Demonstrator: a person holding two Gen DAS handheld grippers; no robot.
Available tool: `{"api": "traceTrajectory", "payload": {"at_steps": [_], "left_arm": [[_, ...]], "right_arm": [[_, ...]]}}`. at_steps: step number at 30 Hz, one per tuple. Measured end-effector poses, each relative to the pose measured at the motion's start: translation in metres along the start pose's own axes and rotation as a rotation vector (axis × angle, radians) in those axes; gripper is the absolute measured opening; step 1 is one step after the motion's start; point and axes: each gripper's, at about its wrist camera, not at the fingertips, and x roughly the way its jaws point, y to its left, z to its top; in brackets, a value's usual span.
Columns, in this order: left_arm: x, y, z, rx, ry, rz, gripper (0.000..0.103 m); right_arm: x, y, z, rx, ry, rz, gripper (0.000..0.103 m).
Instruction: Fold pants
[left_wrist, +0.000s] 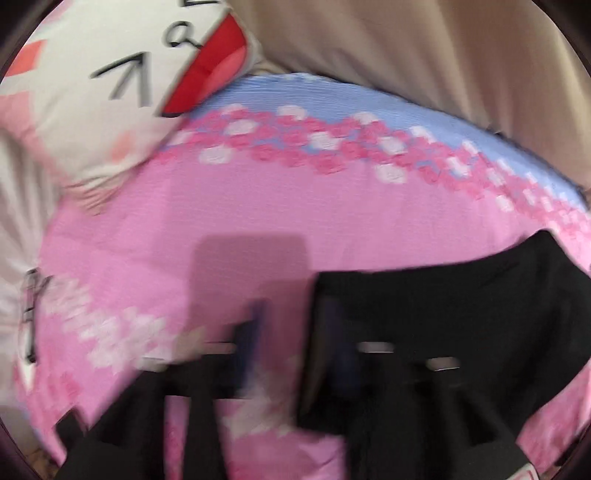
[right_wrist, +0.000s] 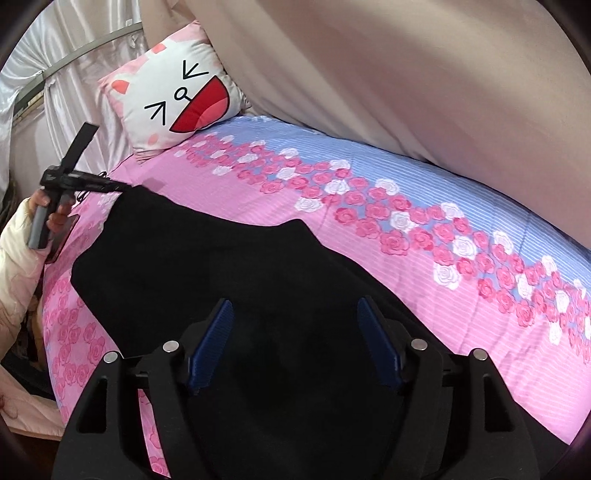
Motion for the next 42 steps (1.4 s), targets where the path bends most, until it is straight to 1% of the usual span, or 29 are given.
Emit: {"api": "traceTrajectory", "payload": {"at_steps": [1, 2, 4, 5, 6, 7, 10, 13, 15, 16, 17, 20, 21, 22, 23, 25, 26, 28, 29, 32, 33, 34, 35, 36, 37, 38, 40, 41, 42], "left_arm": [[-0.007, 0.007, -0.006, -0.024, -0.037, 0.017, 0.078], [-0.01, 0.011, -0.011, -0.045, -0.046, -0.011, 0.078], [-0.012, 0.018, -0.017, -0.101, -0.018, -0.118, 0.078], [-0.013, 0.019, -0.02, -0.121, -0.014, -0.146, 0.078], [-0.012, 0.02, -0.022, -0.132, -0.005, -0.155, 0.078], [-0.01, 0.02, -0.025, -0.133, 0.009, -0.147, 0.078], [-0.002, 0.021, -0.033, -0.153, 0.046, -0.083, 0.078], [-0.003, 0.022, -0.042, -0.184, 0.045, -0.115, 0.078], [-0.006, 0.017, -0.04, -0.169, 0.036, -0.148, 0.078], [-0.007, 0.013, -0.037, -0.156, 0.044, -0.182, 0.075], [-0.01, 0.01, -0.035, -0.149, 0.049, -0.196, 0.075], [-0.025, 0.008, -0.027, -0.136, 0.016, -0.177, 0.076], [-0.028, 0.011, -0.026, -0.144, 0.011, -0.187, 0.077], [-0.028, 0.014, -0.025, -0.158, 0.018, -0.211, 0.077], [-0.027, 0.016, -0.025, -0.168, 0.031, -0.214, 0.077], [-0.029, 0.021, -0.028, -0.175, 0.028, -0.203, 0.077], [-0.029, 0.022, -0.03, -0.178, 0.029, -0.21, 0.077], [-0.025, 0.019, -0.031, -0.175, 0.042, -0.267, 0.077], [-0.022, 0.016, -0.03, -0.168, 0.048, -0.264, 0.077], [-0.007, 0.004, -0.023, -0.124, 0.077, -0.208, 0.077], [0.001, -0.001, -0.019, -0.111, 0.093, -0.218, 0.074], [0.005, -0.004, -0.016, -0.088, 0.1, -0.244, 0.053], [0.009, -0.011, -0.013, -0.05, 0.106, -0.27, 0.026], [0.013, -0.022, -0.006, 0.004, 0.129, -0.283, 0.003], [0.012, -0.027, 0.0, 0.03, 0.118, -0.267, 0.003], [0.008, -0.038, 0.013, 0.101, 0.071, -0.209, 0.003], [-0.001, -0.046, 0.036, 0.167, -0.004, -0.155, 0.003], [-0.004, -0.045, 0.052, 0.181, -0.03, -0.156, 0.004], [-0.005, -0.042, 0.07, 0.193, -0.049, -0.159, 0.006]], "right_arm": [[-0.001, -0.002, -0.001, 0.003, 0.0, 0.006, 0.069], [-0.001, -0.003, -0.003, 0.008, -0.004, 0.007, 0.069], [0.0, -0.005, -0.003, 0.028, -0.007, 0.021, 0.069], [0.001, -0.006, -0.004, 0.038, -0.012, 0.026, 0.069], [0.002, -0.007, -0.004, 0.043, -0.015, 0.029, 0.069], [0.002, -0.006, -0.004, 0.048, -0.018, 0.036, 0.069], [0.0, -0.005, -0.008, 0.05, -0.026, 0.044, 0.069], [-0.003, -0.006, -0.014, 0.064, -0.03, 0.053, 0.069], [-0.004, -0.008, -0.016, 0.073, -0.034, 0.056, 0.069], [-0.004, -0.008, -0.016, 0.075, -0.033, 0.056, 0.069], [-0.004, -0.009, -0.017, 0.078, -0.034, 0.053, 0.069], [-0.006, -0.011, -0.019, 0.086, -0.039, 0.055, 0.069], [-0.008, -0.012, -0.02, 0.084, -0.045, 0.053, 0.069], [-0.01, -0.013, -0.021, 0.085, -0.049, 0.056, 0.069], [-0.011, -0.014, -0.022, 0.089, -0.051, 0.057, 0.069], [-0.011, -0.018, -0.025, 0.103, -0.054, 0.06, 0.069], [-0.011, -0.019, -0.026, 0.107, -0.055, 0.064, 0.069], [-0.009, -0.021, -0.027, 0.118, -0.054, 0.069, 0.069], [-0.009, -0.021, -0.027, 0.121, -0.054, 0.073, 0.069], [-0.007, -0.019, -0.027, 0.121, -0.059, 0.082, 0.069], [-0.007, -0.018, -0.027, 0.119, -0.061, 0.085, 0.069], [-0.008, -0.017, -0.027, 0.116, -0.062, 0.088, 0.069], [-0.009, -0.016, -0.027, 0.111, -0.065, 0.084, 0.069], [-0.01, -0.015, -0.027, 0.105, -0.066, 0.077, 0.069], [-0.011, -0.016, -0.026, 0.102, -0.065, 0.074, 0.069], [-0.012, -0.016, -0.026, 0.101, -0.067, 0.07, 0.069], [-0.014, -0.02, -0.023, 0.103, -0.073, 0.06, 0.069], [-0.015, -0.022, -0.022, 0.105, -0.078, 0.052, 0.069], [-0.018, -0.025, -0.021, 0.108, -0.085, 0.043, 0.069]]}}
